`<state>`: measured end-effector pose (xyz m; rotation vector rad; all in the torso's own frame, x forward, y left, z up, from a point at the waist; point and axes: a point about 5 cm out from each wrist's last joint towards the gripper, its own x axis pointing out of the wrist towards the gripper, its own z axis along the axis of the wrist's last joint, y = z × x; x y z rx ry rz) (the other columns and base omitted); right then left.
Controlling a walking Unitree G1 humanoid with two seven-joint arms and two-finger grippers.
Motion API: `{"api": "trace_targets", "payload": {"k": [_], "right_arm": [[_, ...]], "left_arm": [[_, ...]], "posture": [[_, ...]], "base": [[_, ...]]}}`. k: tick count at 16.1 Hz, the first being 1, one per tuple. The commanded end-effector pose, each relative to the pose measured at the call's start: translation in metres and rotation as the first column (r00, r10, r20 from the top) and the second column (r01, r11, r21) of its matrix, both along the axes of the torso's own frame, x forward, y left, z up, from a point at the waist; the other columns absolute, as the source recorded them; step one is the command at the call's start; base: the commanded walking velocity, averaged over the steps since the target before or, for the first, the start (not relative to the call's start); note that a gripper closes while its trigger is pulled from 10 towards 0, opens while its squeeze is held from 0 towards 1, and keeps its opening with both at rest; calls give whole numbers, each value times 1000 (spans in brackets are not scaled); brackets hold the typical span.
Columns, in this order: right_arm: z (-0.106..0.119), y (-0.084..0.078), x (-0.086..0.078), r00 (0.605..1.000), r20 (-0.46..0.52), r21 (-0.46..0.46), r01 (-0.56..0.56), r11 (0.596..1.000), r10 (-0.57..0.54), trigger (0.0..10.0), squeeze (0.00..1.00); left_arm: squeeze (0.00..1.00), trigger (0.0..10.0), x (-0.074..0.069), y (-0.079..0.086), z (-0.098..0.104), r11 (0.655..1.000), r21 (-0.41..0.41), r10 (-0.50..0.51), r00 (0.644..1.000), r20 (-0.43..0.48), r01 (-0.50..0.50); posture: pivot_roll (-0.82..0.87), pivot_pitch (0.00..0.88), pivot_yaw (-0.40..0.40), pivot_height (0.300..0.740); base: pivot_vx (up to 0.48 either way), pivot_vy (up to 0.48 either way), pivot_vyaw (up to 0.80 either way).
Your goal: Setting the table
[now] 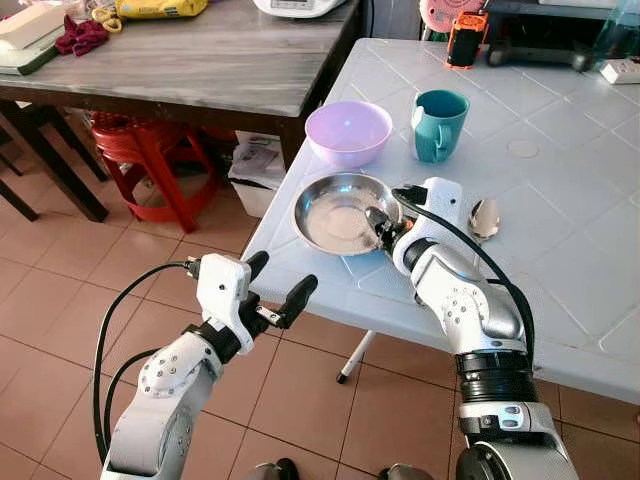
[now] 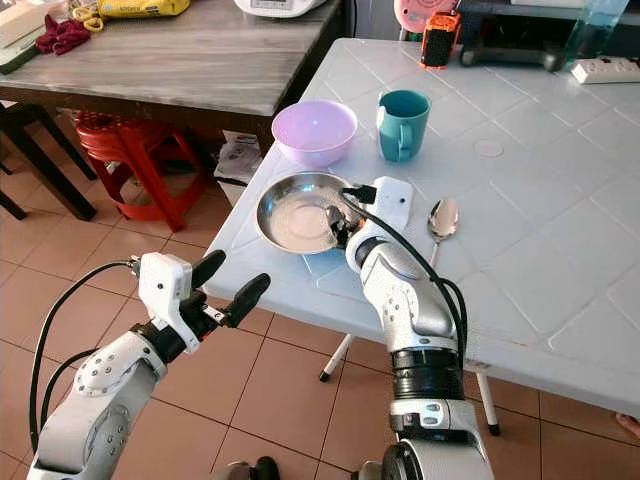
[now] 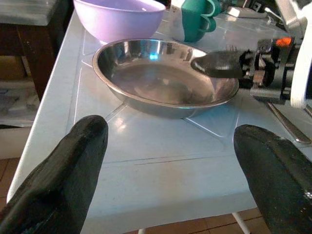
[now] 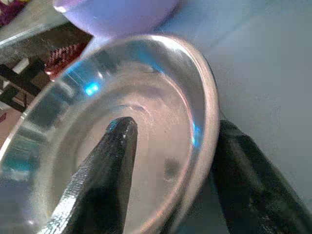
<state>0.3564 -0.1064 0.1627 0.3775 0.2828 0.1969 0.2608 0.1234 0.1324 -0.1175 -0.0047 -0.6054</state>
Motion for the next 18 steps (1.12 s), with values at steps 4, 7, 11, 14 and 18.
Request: {"api": "trace_targets", "payload": {"k": [4,7,11,14,18], "right_arm": [[-12,-2,-1,997,-80,11,22,1000,-21,0,0],[-15,-4,-2,995,-93,17,24,1000,-22,0,0],[-15,-5,-2,995,-92,12,26,1000,-24,0,0],[-16,-6,-2,995,-97,13,29,999,-27,0,0],[-22,-10,-5,992,-119,13,39,999,-38,0,0]], "left_arm": [[0,10000,-2,0,1,1000,13,-6,1000,0,6],[0,10000,-2,-1,0,1000,14,-11,1000,-1,11],[0,10000,-1,-1,1,1000,17,-10,1000,1,10],[0,10000,-1,-2,1,1000,18,-8,1000,1,8],[0,10000,0,-2,1,1000,19,-5,1000,3,5]], "posture": [[-107,182,81,740],[-107,183,84,740],[-105,180,84,740],[-103,178,83,740],[-103,174,81,740]], "base": [[0,0,0],[0,0,0],[0,0,0],[0,0,0],[0,0,0]]}}
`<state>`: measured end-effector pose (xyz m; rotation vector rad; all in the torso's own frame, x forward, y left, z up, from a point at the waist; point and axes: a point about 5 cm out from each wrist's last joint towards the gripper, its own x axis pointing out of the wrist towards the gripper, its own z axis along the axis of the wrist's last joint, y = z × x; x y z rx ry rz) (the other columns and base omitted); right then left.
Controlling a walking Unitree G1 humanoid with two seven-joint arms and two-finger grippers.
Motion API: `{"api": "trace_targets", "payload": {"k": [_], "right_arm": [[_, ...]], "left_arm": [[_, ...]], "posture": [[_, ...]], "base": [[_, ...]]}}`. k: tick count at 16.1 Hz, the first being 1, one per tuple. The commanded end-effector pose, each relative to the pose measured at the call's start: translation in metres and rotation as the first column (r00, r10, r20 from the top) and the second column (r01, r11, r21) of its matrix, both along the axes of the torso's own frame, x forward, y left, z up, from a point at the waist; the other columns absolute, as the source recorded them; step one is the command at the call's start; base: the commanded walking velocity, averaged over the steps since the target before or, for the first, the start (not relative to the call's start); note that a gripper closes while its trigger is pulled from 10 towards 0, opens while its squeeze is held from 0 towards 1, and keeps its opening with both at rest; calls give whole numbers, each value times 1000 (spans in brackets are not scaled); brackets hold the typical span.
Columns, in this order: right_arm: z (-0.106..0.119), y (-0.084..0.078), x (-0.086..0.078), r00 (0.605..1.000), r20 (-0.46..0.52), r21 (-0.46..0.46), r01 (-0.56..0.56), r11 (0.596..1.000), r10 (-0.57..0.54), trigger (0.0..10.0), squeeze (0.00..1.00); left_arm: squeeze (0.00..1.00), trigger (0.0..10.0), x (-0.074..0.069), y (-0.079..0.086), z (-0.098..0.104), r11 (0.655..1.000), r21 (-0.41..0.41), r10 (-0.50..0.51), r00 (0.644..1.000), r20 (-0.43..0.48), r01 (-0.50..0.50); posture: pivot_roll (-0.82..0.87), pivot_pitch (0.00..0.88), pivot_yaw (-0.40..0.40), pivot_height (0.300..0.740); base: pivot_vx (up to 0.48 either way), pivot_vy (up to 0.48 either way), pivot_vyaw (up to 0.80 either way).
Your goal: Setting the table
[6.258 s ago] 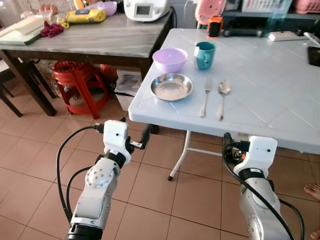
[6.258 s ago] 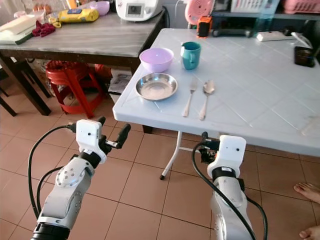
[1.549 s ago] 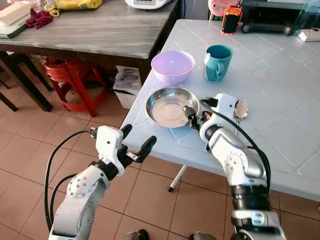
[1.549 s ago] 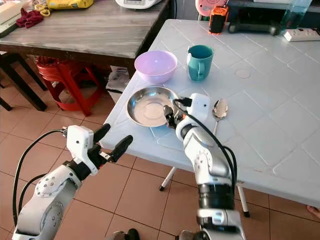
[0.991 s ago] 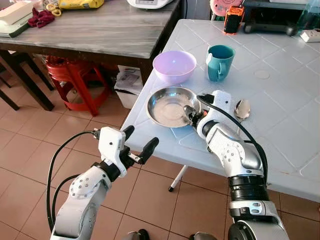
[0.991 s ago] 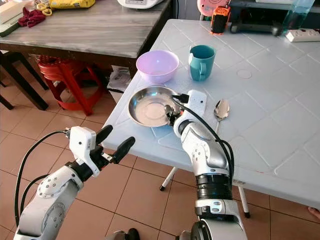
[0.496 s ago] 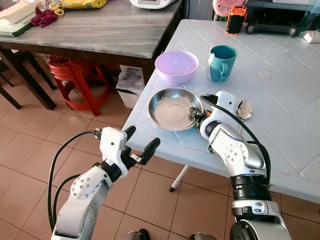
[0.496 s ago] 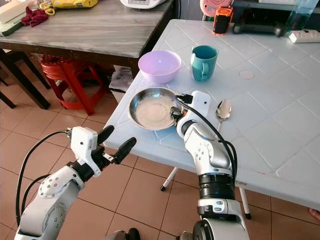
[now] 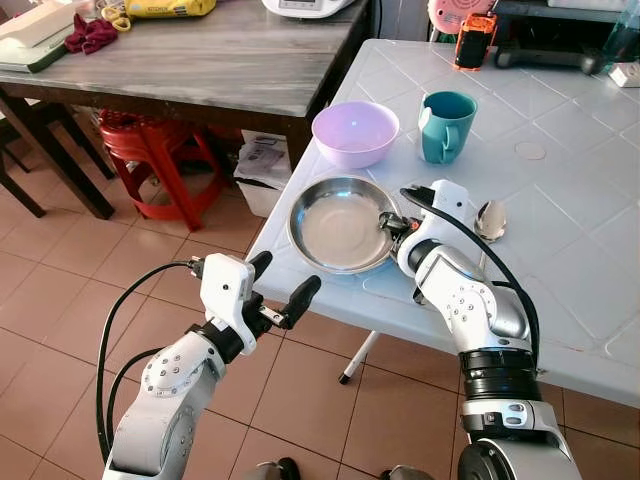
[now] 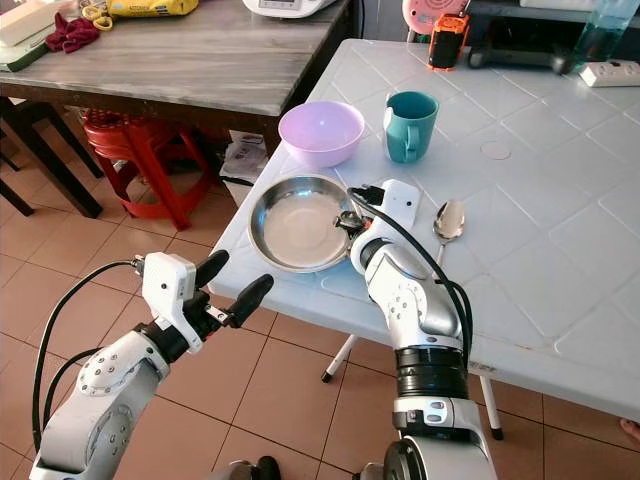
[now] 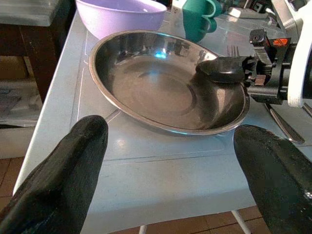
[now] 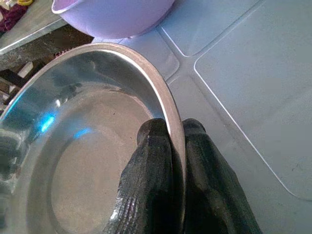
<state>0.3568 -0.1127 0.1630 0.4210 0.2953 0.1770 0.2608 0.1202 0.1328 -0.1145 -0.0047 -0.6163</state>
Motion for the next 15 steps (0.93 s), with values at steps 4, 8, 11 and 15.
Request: {"api": "trace_targets", "payload": {"k": [4,8,11,15], "right_arm": [[-20,-9,-9,997,-67,-12,45,999,-45,0,0],[-14,-22,-25,988,96,-79,131,988,-123,0,0],[-6,-30,-40,958,209,-67,212,975,-194,0,0],[17,-30,-51,906,381,-92,234,968,-183,0,0]], "left_arm": [[0,10000,1,2,0,1000,16,15,1000,9,-15],[0,10000,16,9,7,995,9,104,994,46,-104],[0,10000,28,13,8,977,21,212,975,64,-214],[0,10000,38,12,7,964,21,261,963,72,-263]], "posture": [[-107,164,77,740],[-113,139,71,740],[-117,122,70,740],[-143,97,78,740]], "base": [[0,0,0],[0,0,0],[0,0,0],[0,0,0]]}}
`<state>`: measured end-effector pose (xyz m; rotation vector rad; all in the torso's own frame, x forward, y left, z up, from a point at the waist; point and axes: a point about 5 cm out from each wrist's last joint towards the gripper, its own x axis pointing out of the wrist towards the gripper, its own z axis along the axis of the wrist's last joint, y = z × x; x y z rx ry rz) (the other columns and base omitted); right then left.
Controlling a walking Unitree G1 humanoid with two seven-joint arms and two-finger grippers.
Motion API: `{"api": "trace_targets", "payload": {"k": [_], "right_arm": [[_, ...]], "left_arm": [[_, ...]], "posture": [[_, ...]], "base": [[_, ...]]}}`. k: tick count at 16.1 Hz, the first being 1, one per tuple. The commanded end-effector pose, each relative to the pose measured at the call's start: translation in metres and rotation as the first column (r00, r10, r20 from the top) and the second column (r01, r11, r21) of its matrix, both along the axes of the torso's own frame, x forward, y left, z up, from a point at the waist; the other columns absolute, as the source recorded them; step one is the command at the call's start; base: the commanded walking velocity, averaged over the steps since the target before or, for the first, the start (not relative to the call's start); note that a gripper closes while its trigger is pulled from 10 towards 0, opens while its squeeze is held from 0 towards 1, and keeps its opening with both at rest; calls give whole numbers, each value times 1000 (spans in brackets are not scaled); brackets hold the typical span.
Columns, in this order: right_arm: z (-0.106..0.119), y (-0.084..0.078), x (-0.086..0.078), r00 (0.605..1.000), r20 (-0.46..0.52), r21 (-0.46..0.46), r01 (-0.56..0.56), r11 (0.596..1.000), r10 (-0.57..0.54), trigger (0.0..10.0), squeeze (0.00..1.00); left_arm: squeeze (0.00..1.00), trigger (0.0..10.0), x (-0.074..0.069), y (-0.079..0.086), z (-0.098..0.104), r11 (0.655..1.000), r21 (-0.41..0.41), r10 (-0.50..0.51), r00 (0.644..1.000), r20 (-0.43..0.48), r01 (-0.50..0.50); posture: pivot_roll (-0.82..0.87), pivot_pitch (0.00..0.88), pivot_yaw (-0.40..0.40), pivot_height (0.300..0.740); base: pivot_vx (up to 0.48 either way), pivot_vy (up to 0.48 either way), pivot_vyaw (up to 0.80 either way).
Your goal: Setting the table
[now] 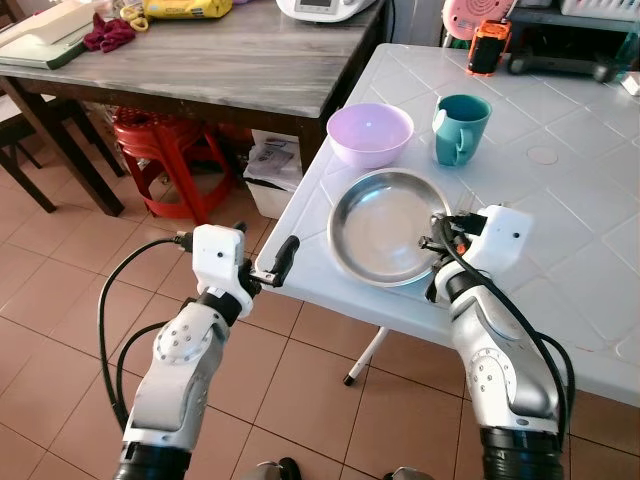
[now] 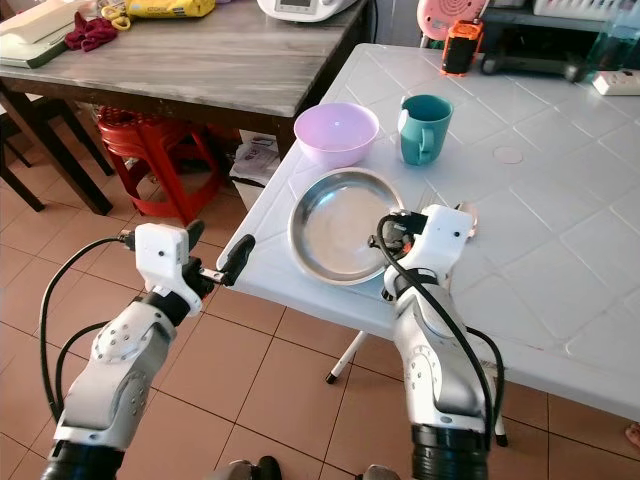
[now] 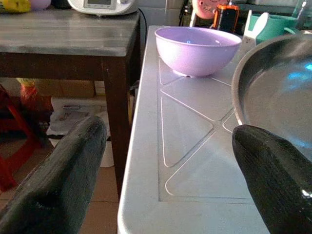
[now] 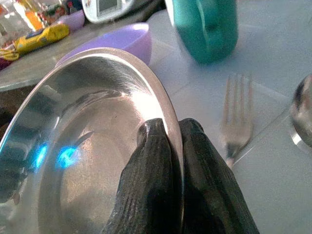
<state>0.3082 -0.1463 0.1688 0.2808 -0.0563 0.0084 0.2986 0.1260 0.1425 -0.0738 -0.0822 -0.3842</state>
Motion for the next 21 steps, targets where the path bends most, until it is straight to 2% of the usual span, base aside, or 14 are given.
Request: {"api": "trace_targets", "payload": {"k": [1,4,5,6,7,8,10,11,13,14,17,18,21], "right_arm": [[19,3,-4,995,102,-11,-5,1000,6,0,0],[25,2,-10,990,139,35,-15,999,10,0,0],[24,2,-12,991,136,47,-18,999,11,4627,0],[24,2,-13,991,135,48,-18,999,12,4627,0],[20,1,-17,992,124,62,-22,998,14,10000,0],[20,1,-17,992,124,62,-22,998,14,10000,0],[16,-2,-27,994,112,186,-38,982,17,10000,0],[16,-2,-27,994,112,186,-38,982,17,10000,0],[11,-5,-34,995,94,278,-56,959,31,10000,0],[9,-4,-37,995,89,291,-74,954,50,10000,0],[4,0,-43,995,70,267,-94,959,78,10000,0],[3,2,-45,994,62,217,-98,971,87,10000,0],[4,3,-44,995,47,223,-96,970,88,10000,0]], "left_arm": [[0,10000,2,5,-2,999,13,32,999,-1,-32],[0,10000,4,3,-3,999,16,32,999,8,-32],[0,10000,4,3,-4,999,17,35,999,7,-35],[0,10000,4,3,-4,999,16,37,999,6,-37],[0,10000,3,4,-5,999,19,47,999,5,-47],[0,10000,3,4,-5,999,19,47,999,5,-47],[0,10000,3,5,-7,998,17,64,998,-8,-64],[0,10000,3,5,-7,998,17,64,998,-8,-64],[0,10000,4,5,-9,998,2,56,998,-19,-56],[0,10000,4,4,-9,998,-3,57,998,-21,-57],[0,10000,5,4,-9,998,-23,64,997,-34,-65],[0,10000,6,4,-9,998,-24,62,997,-37,-63],[0,10000,6,3,-10,998,-29,57,997,-43,-58]], "posture": [[-146,94,80,740],[-151,88,86,740],[-154,90,88,740],[-154,90,88,740],[-153,94,87,740],[-153,94,87,740],[-156,100,91,740],[-156,100,91,740],[-165,107,98,740],[-167,107,98,740],[-171,113,101,740],[-172,113,101,740],[-171,116,102,740]], "base": [[0,0,0],[0,0,0],[0,0,0],[0,0,0],[0,0,0],[0,0,0],[0,0,0],[0,0,0],[0,0,0],[0,0,0],[0,0,0],[0,0,0],[0,0,-263]]}}
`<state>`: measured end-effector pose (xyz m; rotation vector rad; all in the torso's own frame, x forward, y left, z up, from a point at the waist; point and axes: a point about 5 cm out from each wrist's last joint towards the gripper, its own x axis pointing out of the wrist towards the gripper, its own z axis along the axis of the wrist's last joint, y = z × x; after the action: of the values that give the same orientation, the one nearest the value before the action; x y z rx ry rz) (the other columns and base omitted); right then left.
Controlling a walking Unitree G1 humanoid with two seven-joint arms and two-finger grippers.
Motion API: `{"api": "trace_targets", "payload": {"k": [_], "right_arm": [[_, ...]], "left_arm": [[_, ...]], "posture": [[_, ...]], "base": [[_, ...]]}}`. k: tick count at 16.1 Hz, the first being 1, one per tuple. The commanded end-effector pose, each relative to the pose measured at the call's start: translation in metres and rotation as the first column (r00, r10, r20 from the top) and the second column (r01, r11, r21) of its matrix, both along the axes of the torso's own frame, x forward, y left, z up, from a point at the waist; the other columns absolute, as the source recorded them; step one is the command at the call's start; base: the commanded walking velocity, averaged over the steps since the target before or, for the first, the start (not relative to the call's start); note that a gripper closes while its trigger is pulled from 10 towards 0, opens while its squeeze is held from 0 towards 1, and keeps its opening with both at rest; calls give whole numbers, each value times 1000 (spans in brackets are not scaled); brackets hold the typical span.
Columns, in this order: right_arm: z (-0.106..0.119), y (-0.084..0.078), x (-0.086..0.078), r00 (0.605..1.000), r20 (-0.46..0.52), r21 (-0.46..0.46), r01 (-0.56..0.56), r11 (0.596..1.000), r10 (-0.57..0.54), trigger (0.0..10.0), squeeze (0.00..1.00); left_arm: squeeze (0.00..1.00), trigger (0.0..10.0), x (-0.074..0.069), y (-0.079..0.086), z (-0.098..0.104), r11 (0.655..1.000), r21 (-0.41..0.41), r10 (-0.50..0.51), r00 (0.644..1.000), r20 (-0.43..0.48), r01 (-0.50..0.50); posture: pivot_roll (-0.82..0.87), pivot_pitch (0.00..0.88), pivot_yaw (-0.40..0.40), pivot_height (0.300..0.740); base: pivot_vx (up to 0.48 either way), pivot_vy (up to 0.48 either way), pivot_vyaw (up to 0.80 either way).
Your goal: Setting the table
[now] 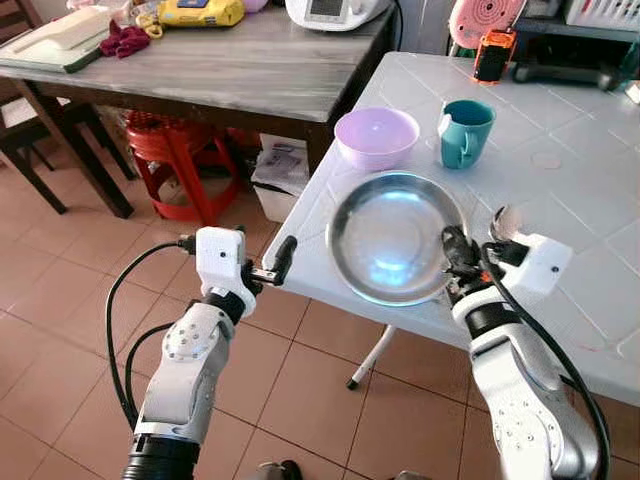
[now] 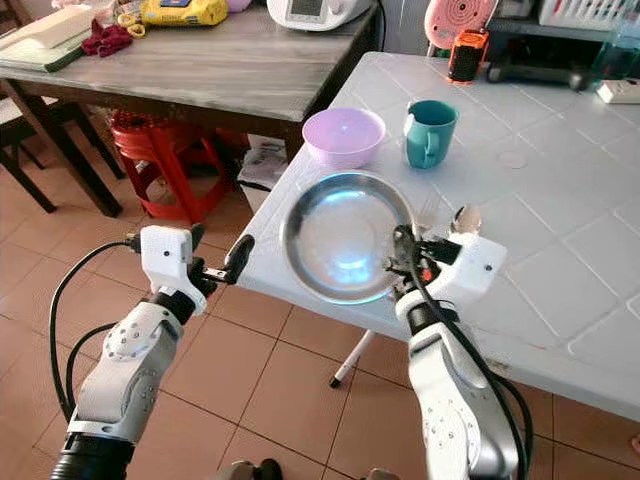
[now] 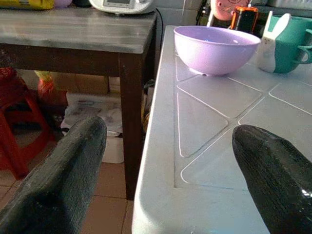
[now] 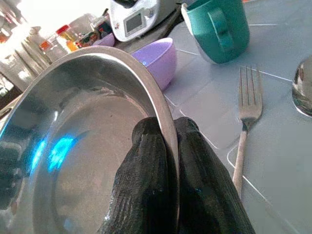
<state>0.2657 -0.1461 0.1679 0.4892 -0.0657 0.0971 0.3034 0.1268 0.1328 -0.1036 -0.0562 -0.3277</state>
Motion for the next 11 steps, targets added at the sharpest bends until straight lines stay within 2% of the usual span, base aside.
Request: {"api": "trace_targets", "payload": {"k": [1,9,11], "right_arm": [[5,3,-2,1000,12,21,-1,1000,1,10000,0],[3,6,-1,1000,4,-5,-14,1000,14,10000,0],[3,7,-1,1000,4,-7,-16,1000,16,10000,0]], "left_arm": [[0,10000,1,2,0,1000,-5,4,1000,-9,-4],[0,10000,2,1,-1,1000,4,-11,1000,-4,11],[0,10000,2,1,-1,1000,9,-12,1000,-3,12]], "posture": [[-171,117,101,740],[-172,117,102,740],[-172,117,103,740]], "base": [[0,0,-800],[0,0,-792],[0,296,-781]]}}
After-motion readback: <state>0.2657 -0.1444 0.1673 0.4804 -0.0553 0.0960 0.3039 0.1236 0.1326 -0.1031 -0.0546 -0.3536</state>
